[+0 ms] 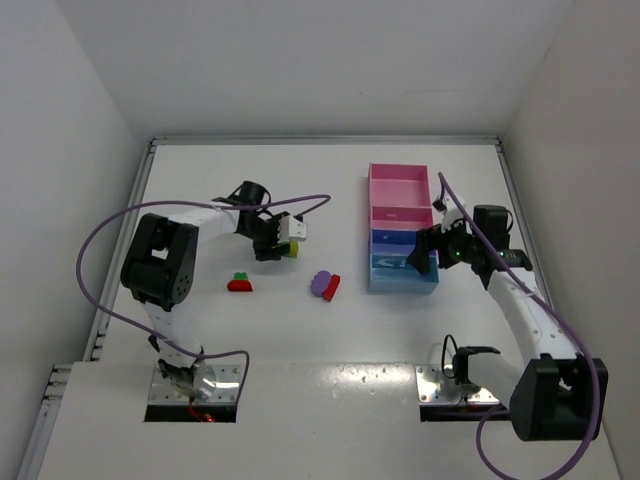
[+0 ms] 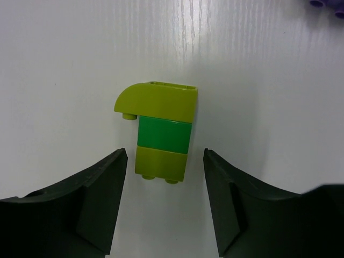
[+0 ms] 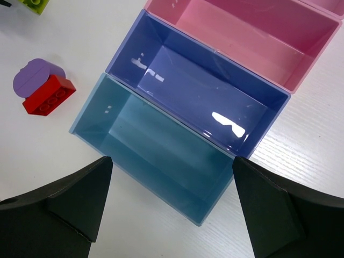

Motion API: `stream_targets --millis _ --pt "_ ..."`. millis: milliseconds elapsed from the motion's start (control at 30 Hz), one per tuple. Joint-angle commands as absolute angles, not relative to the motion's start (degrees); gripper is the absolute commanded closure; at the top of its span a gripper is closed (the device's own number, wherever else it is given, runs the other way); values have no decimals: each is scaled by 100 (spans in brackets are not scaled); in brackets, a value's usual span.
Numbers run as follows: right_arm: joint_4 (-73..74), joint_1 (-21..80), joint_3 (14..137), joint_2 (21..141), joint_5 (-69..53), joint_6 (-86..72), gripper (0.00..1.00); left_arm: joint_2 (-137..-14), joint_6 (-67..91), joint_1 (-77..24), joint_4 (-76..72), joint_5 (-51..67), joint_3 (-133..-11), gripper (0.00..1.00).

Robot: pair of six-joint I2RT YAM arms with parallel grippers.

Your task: Sort the legos into containers by color

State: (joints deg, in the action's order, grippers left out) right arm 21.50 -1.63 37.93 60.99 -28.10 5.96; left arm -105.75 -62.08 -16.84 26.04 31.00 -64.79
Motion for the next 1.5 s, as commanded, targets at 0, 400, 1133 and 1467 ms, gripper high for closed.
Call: stream_targets --millis 0,400,1133,1467 --pt "2030 -123 4061 6108 -3015 677 6 -10573 -6582 -1731 2487 3173 -6434 37" --pt "2030 -123 4113 6266 -3015 563 7 -10503 -6504 -1731 2487 3356 -6381 63" --pt "1758 1071 6257 8656 -5413 -1915 15 -7665 -3199 -2479 1608 3534 -5467 78" --pt "1942 1968 7136 9693 -5528 -1917 16 -7778 -2839 -2584 1608 3533 -5889 78"
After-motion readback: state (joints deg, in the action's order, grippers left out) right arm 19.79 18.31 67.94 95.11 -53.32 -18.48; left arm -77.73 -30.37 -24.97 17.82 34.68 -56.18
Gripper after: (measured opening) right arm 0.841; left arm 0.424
